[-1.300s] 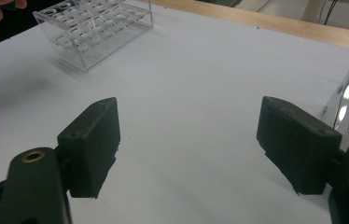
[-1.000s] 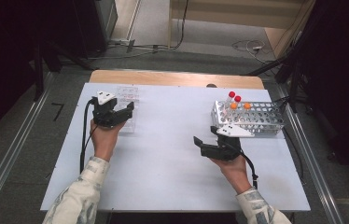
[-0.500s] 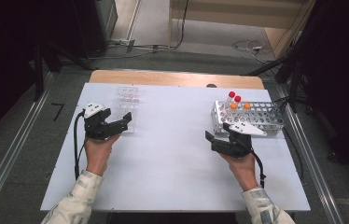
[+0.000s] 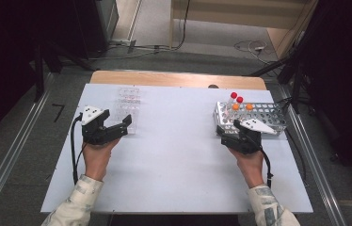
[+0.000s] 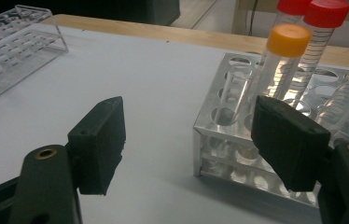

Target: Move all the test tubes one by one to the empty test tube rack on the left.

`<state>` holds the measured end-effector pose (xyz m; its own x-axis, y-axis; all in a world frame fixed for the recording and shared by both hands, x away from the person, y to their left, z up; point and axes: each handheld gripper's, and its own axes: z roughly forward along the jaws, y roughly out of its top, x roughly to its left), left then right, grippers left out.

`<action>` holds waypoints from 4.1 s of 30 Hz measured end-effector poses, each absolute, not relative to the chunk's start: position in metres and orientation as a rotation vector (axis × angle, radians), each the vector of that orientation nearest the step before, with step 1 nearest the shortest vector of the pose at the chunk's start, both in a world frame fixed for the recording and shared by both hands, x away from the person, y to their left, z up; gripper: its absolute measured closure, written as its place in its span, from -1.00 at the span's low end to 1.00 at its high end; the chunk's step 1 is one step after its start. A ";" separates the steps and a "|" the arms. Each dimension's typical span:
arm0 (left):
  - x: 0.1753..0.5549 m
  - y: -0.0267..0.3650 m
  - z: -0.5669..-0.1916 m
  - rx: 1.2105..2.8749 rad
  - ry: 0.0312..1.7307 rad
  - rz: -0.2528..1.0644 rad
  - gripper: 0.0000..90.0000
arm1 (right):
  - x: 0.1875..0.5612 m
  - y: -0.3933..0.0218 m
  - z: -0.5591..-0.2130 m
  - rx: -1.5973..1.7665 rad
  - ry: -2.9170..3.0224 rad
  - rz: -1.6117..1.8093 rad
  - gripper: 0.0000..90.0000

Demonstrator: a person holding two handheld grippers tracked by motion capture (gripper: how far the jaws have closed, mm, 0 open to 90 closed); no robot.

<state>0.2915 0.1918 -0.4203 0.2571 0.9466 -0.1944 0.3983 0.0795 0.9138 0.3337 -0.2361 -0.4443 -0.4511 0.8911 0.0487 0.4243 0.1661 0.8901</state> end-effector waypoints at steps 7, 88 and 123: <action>0.293 0.189 -0.421 1.516 1.308 0.679 -0.64 | 0.351 -0.237 -0.453 1.257 1.935 1.200 -0.33; 0.279 0.148 -0.414 1.573 1.181 0.616 -0.58 | 0.315 -0.154 -0.430 0.983 2.126 1.395 0.61; 0.267 0.096 -0.414 1.731 1.010 0.486 0.04 | 0.291 -0.094 -0.452 0.836 2.268 1.381 0.61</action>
